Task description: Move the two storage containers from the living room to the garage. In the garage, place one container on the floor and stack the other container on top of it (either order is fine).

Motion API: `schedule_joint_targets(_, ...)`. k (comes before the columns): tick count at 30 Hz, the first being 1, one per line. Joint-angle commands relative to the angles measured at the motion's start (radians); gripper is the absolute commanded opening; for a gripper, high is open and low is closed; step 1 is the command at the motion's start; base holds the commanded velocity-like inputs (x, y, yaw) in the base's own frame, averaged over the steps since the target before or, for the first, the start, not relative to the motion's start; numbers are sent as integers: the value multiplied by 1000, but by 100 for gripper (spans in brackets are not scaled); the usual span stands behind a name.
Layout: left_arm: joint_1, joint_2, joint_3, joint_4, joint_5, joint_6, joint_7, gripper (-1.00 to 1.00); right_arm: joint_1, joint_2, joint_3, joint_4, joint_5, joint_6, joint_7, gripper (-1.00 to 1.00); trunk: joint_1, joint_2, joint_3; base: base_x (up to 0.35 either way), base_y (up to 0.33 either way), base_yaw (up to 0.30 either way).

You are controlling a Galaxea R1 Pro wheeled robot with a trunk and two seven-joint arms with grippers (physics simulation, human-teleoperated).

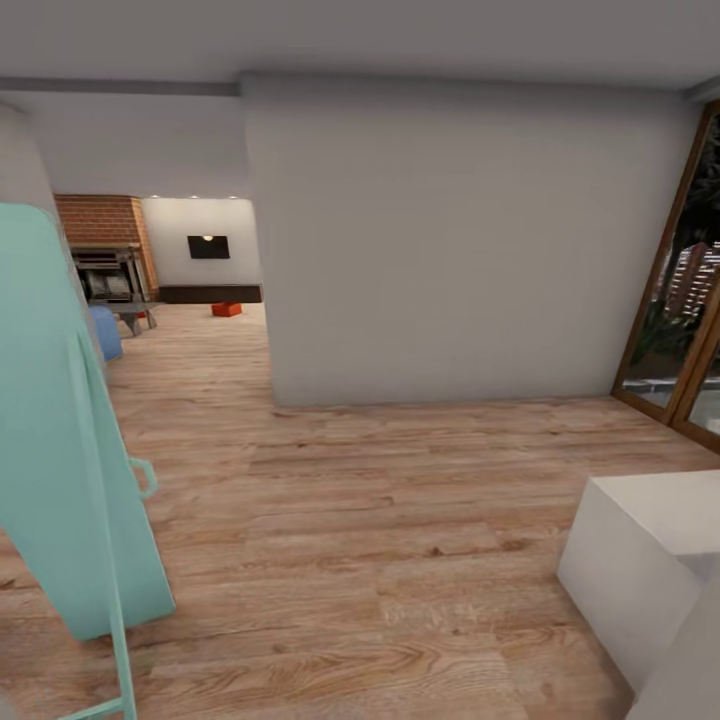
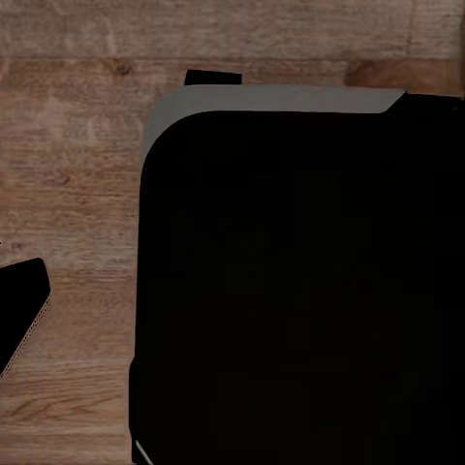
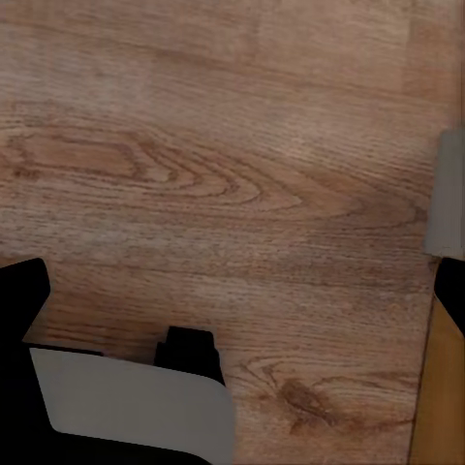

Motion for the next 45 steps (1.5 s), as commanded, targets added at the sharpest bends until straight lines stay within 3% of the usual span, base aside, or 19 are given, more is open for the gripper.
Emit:
schedule_joint_targets(1, -1, 0, 2, 0, 6, -2, 0, 100, 0, 0, 8, -1, -9, -2, -4, 100, 1, 0, -1, 323, 0, 0)
schedule_joint_targets(45, -1, 0, 2, 1, 6, -2, 0, 100, 0, 5, 11, -1, -10, -2, -4, 100, 1, 0, -1, 323, 0, 0)
